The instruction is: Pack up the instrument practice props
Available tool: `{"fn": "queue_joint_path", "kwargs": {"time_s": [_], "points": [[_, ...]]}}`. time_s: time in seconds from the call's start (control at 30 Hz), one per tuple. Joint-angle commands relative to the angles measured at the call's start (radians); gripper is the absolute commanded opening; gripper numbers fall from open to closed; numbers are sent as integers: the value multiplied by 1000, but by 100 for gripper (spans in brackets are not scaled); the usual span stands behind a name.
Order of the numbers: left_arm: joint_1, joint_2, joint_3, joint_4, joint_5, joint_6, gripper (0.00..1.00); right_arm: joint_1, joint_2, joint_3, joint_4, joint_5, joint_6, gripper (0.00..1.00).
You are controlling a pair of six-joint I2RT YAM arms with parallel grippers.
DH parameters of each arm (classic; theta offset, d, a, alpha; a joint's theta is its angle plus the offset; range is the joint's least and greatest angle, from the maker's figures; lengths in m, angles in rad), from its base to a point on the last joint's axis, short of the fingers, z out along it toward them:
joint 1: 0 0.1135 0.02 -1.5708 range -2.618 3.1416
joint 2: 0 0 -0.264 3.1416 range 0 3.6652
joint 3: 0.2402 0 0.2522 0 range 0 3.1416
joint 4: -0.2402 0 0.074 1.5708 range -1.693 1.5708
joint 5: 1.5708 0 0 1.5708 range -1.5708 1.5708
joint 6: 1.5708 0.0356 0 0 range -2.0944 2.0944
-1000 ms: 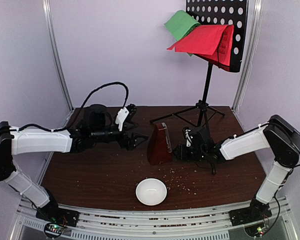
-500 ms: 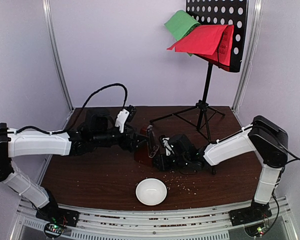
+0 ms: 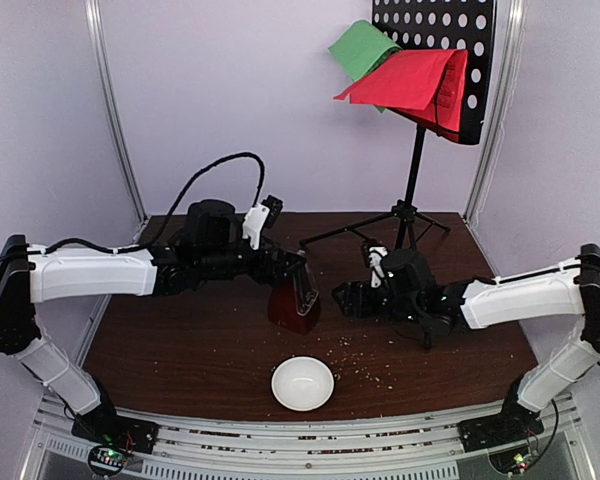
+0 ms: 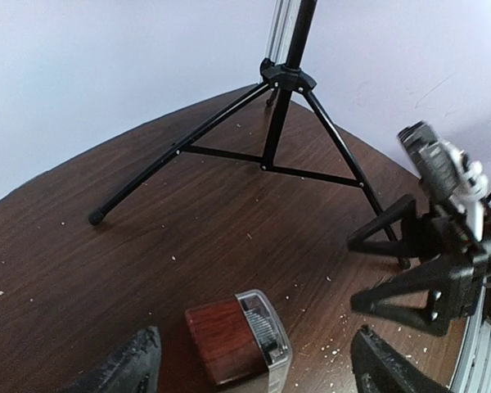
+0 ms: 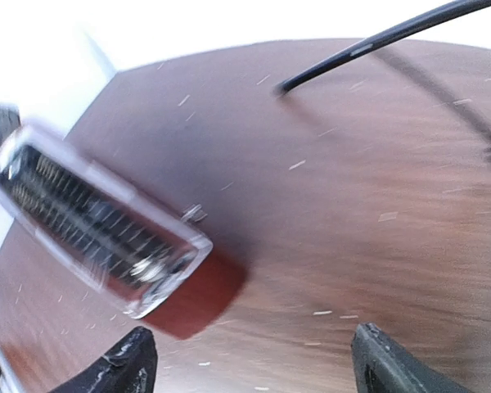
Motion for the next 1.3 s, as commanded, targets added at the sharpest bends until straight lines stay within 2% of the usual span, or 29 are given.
{"fn": "queue_joint_path", "kwargs": {"time_s": [0.0, 0.3, 0.63, 0.8, 0.9, 1.17, 1.27], "points": [[-5, 48, 53, -21, -7, -5, 77, -72, -173, -104, -61, 145, 8, 86], [-23, 126, 113, -71, -47, -15, 68, -203, -381, -185, -211, 261, -32, 90], [-30, 133, 138, -120, -118, -11, 44, -298, -538, -252, -262, 287, -47, 94], [-18, 89, 140, -191, -197, 80, 30, -312, -549, -256, -270, 288, -51, 95], [42, 48, 108, -198, -184, 128, 19, -316, -553, -257, -270, 291, -57, 95], [294, -102, -63, -16, 109, 286, 18, -325, -580, -279, -263, 294, -53, 96], [386, -107, -84, 17, 186, 355, 18, -326, -594, -283, -273, 299, -55, 96]]}}
